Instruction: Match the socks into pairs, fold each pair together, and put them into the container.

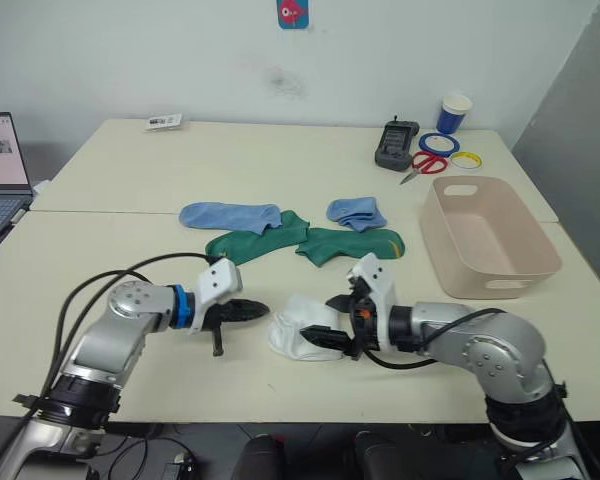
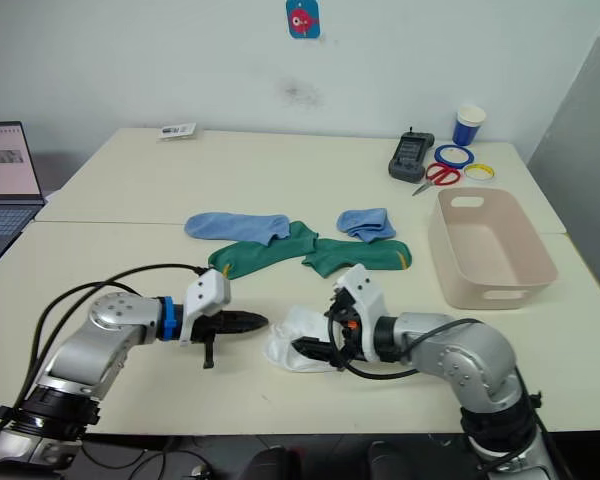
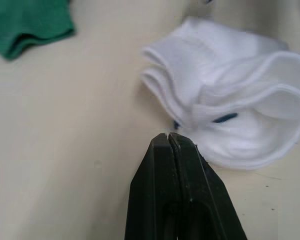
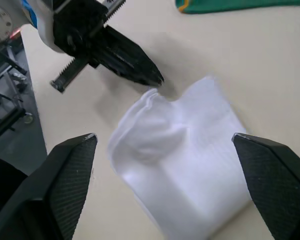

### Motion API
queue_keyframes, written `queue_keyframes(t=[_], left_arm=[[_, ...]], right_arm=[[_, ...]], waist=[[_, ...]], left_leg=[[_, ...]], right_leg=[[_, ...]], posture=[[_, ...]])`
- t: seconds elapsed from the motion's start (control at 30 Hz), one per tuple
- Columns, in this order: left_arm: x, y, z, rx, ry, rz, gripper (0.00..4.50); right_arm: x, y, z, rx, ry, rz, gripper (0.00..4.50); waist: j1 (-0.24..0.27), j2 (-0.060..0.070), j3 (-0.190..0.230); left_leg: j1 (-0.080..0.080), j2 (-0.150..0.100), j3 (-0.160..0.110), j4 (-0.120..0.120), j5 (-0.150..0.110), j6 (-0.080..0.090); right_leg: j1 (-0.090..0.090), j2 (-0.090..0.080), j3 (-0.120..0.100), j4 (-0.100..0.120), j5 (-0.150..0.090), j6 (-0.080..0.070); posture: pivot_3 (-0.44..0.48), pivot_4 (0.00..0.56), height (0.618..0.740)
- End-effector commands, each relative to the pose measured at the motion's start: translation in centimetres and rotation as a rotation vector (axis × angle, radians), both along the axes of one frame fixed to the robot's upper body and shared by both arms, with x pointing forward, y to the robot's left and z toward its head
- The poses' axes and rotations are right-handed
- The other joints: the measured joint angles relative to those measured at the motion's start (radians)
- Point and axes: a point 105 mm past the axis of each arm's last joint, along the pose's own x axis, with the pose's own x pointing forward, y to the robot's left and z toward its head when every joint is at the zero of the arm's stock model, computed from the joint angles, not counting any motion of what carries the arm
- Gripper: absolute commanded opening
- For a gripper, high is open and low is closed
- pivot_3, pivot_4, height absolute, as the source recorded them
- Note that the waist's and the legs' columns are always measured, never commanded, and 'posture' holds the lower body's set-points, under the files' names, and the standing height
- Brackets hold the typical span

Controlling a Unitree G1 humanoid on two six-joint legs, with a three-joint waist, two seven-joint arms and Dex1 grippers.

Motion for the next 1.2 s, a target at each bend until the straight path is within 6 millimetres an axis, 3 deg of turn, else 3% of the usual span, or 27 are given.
queue_keyframes(t=[0.03,0.1,0.2,0.33,0.57,0.8,0.97,1.2], left_arm=[[0.2,0.1,3.2,-0.016,-0.061,-0.032,0.00],[0.3,-0.7,4.3,-0.024,-0.091,-0.075,0.00],[-0.8,-4.4,5.1,-0.074,-0.094,-0.220,0.00],[-2.0,-7.0,3.0,-0.039,-0.071,-0.330,0.00],[-1.4,-6.2,-0.3,0.078,-0.048,-0.329,0.00],[-1.6,-4.3,-2.1,0.137,-0.008,-0.278,0.00],[-1.1,-2.3,-2.8,0.194,-0.028,-0.247,0.00],[-1.4,-4.3,2.0,0.069,-0.084,-0.331,0.00]], right_arm=[[-0.1,-0.7,1.0,-0.031,-0.134,0.010,4.48],[0.5,-1.2,0.8,-0.054,-0.186,-0.026,4.48],[0.7,-0.8,-0.4,-0.100,-0.240,-0.011,3.89],[1.0,0.5,-1.3,-0.093,-0.252,-0.009,2.49],[1.4,1.7,-3.1,-0.142,-0.253,0.013,0.03],[1.1,0.9,-4.3,-0.198,-0.251,0.022,0.03],[1.3,-0.4,-4.0,-0.218,-0.289,0.030,0.03],[0.5,-0.3,-0.1,-0.085,-0.374,0.089,0.03]], waist=[[-0.001,0.000,0.000],[-0.001,0.000,0.000],[-0.001,0.000,0.000],[-0.004,0.000,0.000],[-0.002,0.000,0.000],[-0.001,0.000,0.000],[0.000,0.000,0.000],[-0.001,-0.001,0.000]], left_leg=[[-0.001,0.000,0.000,0.000,0.000,0.000],[-0.003,0.000,0.000,0.000,0.000,0.000],[-0.010,0.000,0.000,0.001,0.000,0.000],[-0.013,0.000,0.001,0.004,0.000,0.000],[-0.012,0.001,0.000,0.004,0.000,0.000],[-0.012,0.001,0.001,0.004,0.000,0.000],[-0.010,0.000,0.001,0.005,0.000,0.000],[-0.009,0.001,0.000,0.006,0.001,0.000]], right_leg=[[-0.001,0.000,0.000,0.000,0.000,0.000],[-0.003,0.000,0.001,0.000,0.000,0.000],[-0.011,0.001,0.001,0.002,0.000,0.000],[-0.013,0.002,0.002,0.002,0.001,0.001],[-0.014,0.006,0.002,0.004,0.001,0.000],[-0.014,0.005,0.003,0.005,0.001,0.000],[-0.013,0.005,0.003,0.008,0.001,0.000],[-0.014,0.006,0.002,0.014,0.000,0.000]], posture=[[0.000,0.150,0.732],[0.000,0.150,0.732],[0.000,0.150,0.732],[0.000,0.150,0.732],[0.000,0.150,0.732],[0.000,0.150,0.732],[0.000,0.150,0.732],[0.000,0.150,0.732]])
